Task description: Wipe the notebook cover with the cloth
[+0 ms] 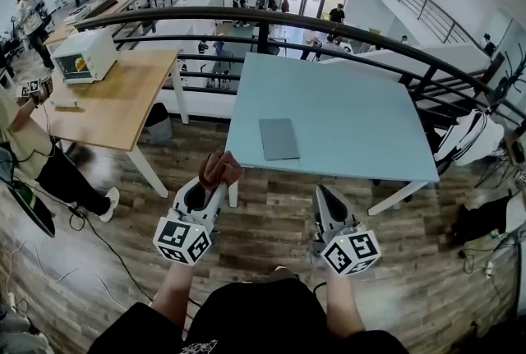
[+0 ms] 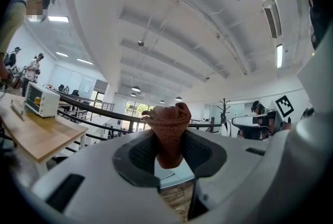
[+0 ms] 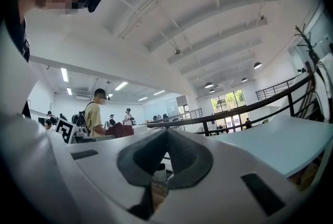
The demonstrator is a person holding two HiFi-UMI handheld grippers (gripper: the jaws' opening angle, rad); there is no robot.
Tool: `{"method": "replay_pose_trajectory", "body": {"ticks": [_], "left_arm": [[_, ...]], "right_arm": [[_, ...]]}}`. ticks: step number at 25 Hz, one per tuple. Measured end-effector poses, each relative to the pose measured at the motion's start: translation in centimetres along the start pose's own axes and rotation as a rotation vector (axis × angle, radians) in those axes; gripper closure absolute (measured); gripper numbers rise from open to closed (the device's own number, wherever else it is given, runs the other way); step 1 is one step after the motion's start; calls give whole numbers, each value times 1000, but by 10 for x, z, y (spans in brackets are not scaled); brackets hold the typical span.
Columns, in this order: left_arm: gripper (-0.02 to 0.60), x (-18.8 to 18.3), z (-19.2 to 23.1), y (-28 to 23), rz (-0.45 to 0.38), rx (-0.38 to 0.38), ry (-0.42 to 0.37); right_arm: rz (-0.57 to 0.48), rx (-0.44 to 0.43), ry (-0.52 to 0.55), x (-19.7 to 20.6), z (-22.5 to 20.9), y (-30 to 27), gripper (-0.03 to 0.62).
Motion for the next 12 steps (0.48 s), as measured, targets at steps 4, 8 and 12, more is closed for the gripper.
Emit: {"method": "replay_pose_trajectory", "body": {"ticks": [4, 8, 12], "left_arm": [[454, 2, 5, -1, 6, -9, -4], [456, 5, 9, -8, 10, -16, -6], [456, 8, 14, -20, 16, -23, -7]], "right_arm": [[8, -17, 2, 2, 2, -11, 588], [14, -30, -9, 5, -2, -21, 589], [19, -42, -25, 7, -12, -34, 589]]}}
Point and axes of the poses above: the fingertips, and each gripper's own axes: y backward along the fingers, z to its left, x out of its underside, the point moved 3 cm from there along y, backward along the fingers, and after that the axes turned 8 degrees about -y, right-handed, at the moved point
